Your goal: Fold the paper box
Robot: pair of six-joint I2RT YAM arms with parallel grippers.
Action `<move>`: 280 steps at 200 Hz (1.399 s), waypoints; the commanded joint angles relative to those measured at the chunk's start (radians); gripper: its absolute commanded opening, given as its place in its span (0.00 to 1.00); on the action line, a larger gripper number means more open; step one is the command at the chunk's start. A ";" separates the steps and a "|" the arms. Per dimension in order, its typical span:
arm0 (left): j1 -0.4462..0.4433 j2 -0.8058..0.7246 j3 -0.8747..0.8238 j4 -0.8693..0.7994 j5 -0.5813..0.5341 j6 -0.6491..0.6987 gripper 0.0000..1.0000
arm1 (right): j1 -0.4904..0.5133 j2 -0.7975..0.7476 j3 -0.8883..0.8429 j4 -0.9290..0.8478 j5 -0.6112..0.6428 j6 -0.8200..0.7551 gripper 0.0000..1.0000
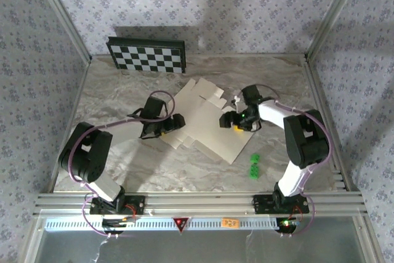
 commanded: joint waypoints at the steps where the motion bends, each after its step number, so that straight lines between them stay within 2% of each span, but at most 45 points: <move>1: 0.040 0.039 0.028 -0.075 0.024 0.057 0.85 | 0.097 -0.053 -0.074 -0.069 0.027 0.062 0.78; 34: 0.092 0.060 0.085 -0.103 0.056 0.103 0.85 | 0.252 -0.126 -0.152 -0.041 0.068 0.175 0.78; 72: 0.094 0.119 0.183 -0.153 0.070 0.159 0.85 | 0.414 -0.159 -0.204 0.066 0.048 0.333 0.78; 104: 0.095 0.193 0.251 -0.143 0.115 0.166 0.85 | 0.520 -0.082 -0.152 0.145 -0.003 0.400 0.78; 132: 0.093 0.248 0.298 -0.119 0.170 0.155 0.84 | 0.558 -0.039 -0.074 0.195 -0.039 0.392 0.78; 163: 0.090 0.236 0.308 -0.077 0.224 0.172 0.81 | 0.519 -0.081 -0.020 0.185 -0.034 0.370 0.78; 188: 0.090 0.148 0.282 -0.109 0.173 0.198 0.81 | 0.444 -0.123 -0.005 0.165 -0.028 0.370 0.78; 223: 0.091 0.044 0.246 -0.207 0.108 0.234 0.81 | 0.336 -0.126 0.026 0.101 -0.018 0.288 0.78; 246: 0.094 0.026 0.223 -0.265 0.077 0.250 0.81 | 0.274 -0.113 0.022 0.070 -0.004 0.259 0.78; 280: 0.113 0.032 0.173 -0.266 0.064 0.245 0.81 | 0.187 -0.062 0.007 0.071 -0.004 0.229 0.78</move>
